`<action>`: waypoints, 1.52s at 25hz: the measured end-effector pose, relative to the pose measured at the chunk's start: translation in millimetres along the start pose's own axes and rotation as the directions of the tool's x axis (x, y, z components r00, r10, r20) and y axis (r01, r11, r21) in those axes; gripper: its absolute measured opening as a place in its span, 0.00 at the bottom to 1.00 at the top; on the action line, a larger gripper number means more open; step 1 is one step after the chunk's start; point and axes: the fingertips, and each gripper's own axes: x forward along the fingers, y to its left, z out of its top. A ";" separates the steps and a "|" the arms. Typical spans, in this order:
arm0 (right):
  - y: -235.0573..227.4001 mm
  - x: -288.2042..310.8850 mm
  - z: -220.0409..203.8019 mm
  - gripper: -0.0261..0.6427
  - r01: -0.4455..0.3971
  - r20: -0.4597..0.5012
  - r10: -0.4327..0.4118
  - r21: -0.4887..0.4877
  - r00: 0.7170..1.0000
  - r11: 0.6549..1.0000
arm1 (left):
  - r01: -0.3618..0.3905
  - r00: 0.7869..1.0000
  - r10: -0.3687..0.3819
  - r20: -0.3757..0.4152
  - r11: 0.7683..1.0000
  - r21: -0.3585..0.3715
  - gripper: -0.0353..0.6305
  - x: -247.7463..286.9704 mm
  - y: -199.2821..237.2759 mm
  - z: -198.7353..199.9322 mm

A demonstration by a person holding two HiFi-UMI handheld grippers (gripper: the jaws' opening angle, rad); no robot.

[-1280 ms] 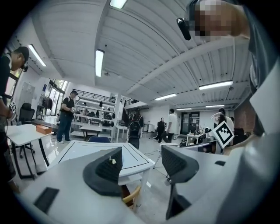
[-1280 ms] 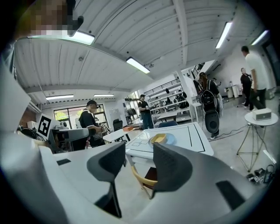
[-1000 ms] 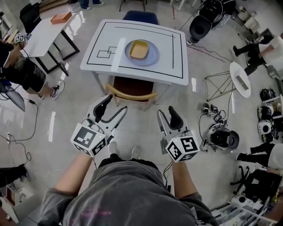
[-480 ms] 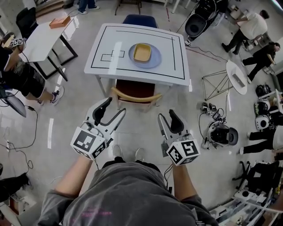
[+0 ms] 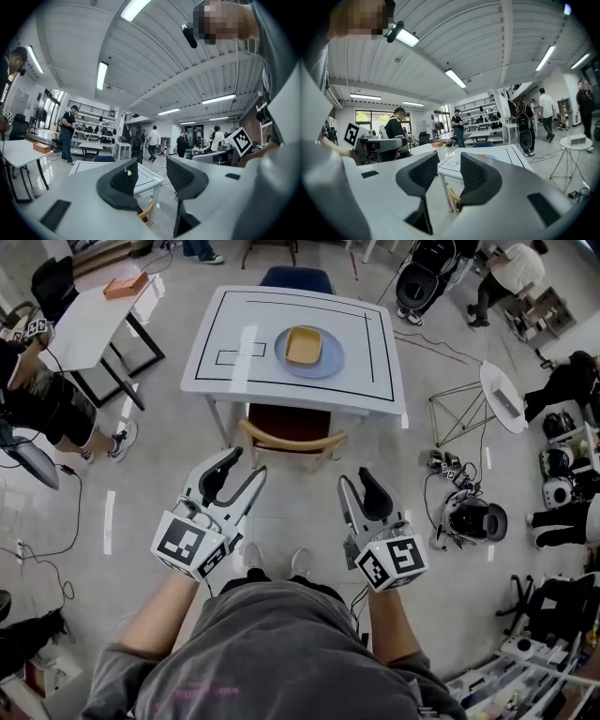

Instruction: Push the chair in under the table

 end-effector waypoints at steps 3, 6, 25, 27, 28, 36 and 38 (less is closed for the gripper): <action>-0.6 -1.7 1.4 0.24 -0.008 0.004 0.008 -0.005 1.000 1.000 | -0.002 1.000 0.002 -0.002 1.000 0.000 0.30 1.1 -3.6 -1.2; -1.3 -3.8 4.8 0.20 -0.015 0.011 0.015 -0.006 1.000 1.000 | -0.001 1.000 0.001 -0.003 1.000 0.002 0.24 3.2 -8.7 -0.5; -11.3 1.1 2.3 0.10 -0.065 0.006 0.065 0.010 0.998 0.998 | -0.021 1.000 0.021 0.010 1.000 -0.004 0.06 15.3 -16.1 1.4; -12.3 2.5 1.3 0.10 -0.071 0.002 0.071 0.010 0.997 0.997 | -0.026 1.000 0.026 0.009 1.000 -0.007 0.06 16.7 -15.7 0.4; -12.8 3.4 1.2 0.10 -0.074 0.000 0.074 0.009 0.997 0.997 | -0.029 1.000 0.029 0.009 1.000 -0.009 0.06 17.5 -15.4 0.1; -18.5 8.0 3.3 0.07 -0.090 -0.005 0.090 0.001 0.996 0.996 | -0.022 1.000 0.022 0.007 0.999 -0.034 0.06 26.0 -16.4 -0.7; -21.4 8.2 2.9 0.06 -0.089 -0.007 0.089 0.003 0.996 0.996 | -0.018 1.000 0.019 0.007 0.999 -0.037 0.06 28.6 -17.1 -0.2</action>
